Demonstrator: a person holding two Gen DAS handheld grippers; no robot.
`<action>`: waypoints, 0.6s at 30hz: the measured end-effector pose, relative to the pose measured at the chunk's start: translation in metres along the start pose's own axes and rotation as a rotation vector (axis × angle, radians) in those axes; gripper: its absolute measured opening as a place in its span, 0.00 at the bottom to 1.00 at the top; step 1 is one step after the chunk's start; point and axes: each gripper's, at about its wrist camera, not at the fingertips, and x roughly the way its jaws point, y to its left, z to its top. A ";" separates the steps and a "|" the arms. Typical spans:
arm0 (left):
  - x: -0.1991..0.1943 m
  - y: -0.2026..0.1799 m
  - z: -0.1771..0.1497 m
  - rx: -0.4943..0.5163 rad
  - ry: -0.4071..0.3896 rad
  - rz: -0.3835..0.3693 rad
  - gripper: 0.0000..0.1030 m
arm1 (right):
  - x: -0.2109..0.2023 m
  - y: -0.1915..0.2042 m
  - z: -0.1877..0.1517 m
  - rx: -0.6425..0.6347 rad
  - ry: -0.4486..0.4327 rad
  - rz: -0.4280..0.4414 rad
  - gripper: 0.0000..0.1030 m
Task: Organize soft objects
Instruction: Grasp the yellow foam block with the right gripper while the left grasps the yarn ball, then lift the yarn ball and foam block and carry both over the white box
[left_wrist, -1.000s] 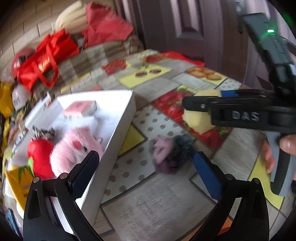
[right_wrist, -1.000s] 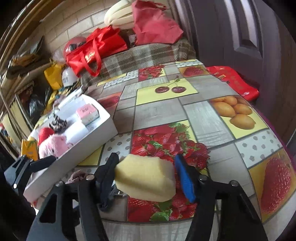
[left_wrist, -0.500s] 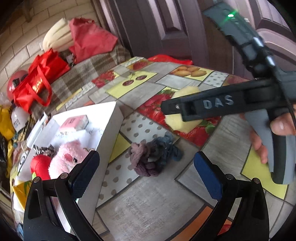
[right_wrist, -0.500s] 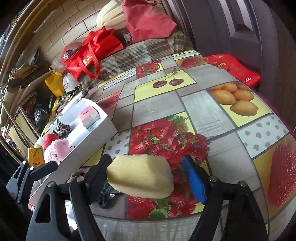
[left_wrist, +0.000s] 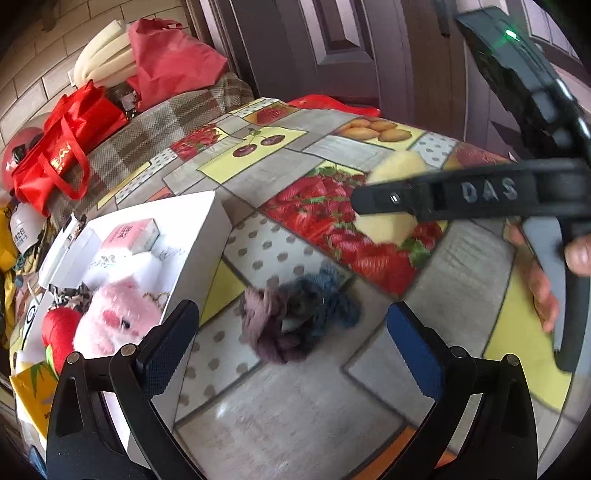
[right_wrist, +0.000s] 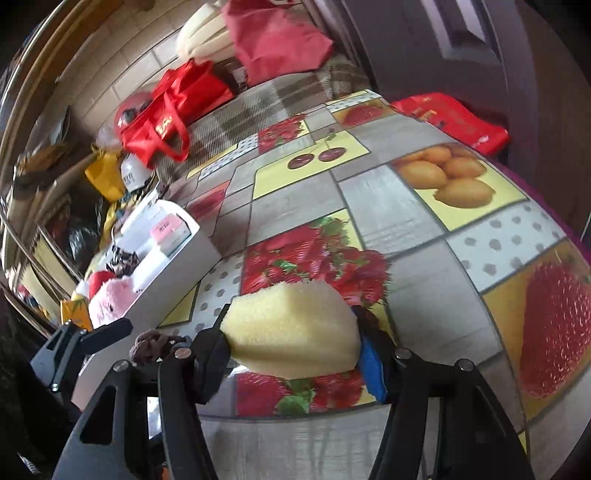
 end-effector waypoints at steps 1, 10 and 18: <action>0.002 0.000 0.002 -0.008 -0.001 0.002 1.00 | 0.000 0.001 0.000 -0.004 -0.001 -0.001 0.59; 0.022 0.006 0.009 -0.064 0.071 -0.068 0.31 | -0.002 0.001 -0.001 0.006 -0.003 0.006 0.59; -0.010 0.000 0.005 -0.043 -0.080 -0.050 0.28 | -0.018 0.001 -0.001 0.002 -0.100 0.010 0.59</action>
